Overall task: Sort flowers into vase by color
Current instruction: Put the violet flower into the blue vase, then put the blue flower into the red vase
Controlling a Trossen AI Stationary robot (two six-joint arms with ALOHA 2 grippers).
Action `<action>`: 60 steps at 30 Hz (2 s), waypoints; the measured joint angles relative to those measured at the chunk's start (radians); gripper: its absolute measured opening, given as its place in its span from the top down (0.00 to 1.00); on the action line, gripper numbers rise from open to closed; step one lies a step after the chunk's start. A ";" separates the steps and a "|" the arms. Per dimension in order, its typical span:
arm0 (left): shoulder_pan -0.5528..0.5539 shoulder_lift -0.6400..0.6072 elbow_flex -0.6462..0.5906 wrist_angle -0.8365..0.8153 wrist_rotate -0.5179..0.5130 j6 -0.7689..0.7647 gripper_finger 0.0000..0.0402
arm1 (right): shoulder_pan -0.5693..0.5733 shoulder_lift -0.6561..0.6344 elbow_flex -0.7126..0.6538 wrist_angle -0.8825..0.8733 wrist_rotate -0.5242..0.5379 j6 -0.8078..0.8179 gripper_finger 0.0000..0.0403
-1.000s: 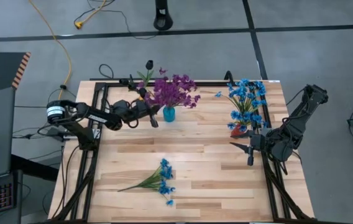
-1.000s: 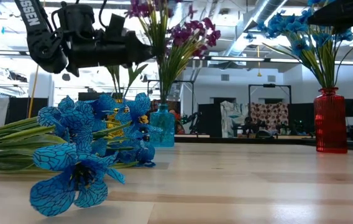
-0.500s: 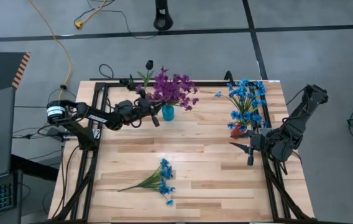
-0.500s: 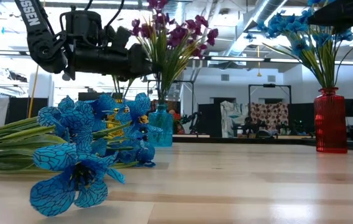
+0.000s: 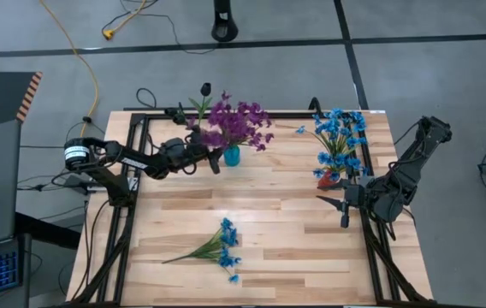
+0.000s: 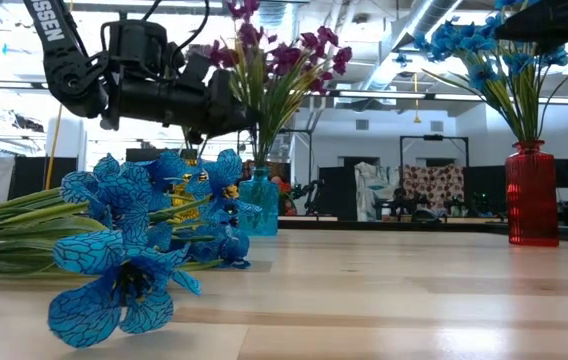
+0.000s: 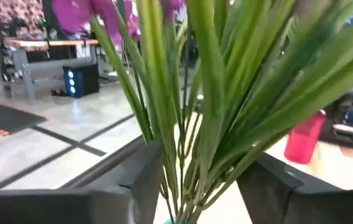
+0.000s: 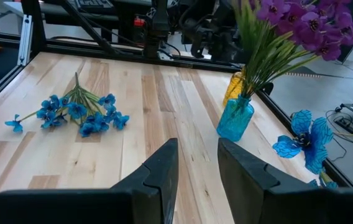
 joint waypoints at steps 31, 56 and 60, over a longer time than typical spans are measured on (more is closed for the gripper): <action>-0.049 -0.234 0.000 -0.464 0.019 0.106 0.33 | 0.000 0.000 0.000 0.000 0.000 0.000 0.66; -0.156 -0.719 0.000 -1.144 0.026 -0.001 0.33 | 0.000 0.000 0.000 0.000 -0.001 0.000 0.66; -0.196 -0.754 0.000 -1.211 0.063 -0.133 0.33 | 0.000 0.000 0.000 0.000 -0.001 0.000 0.66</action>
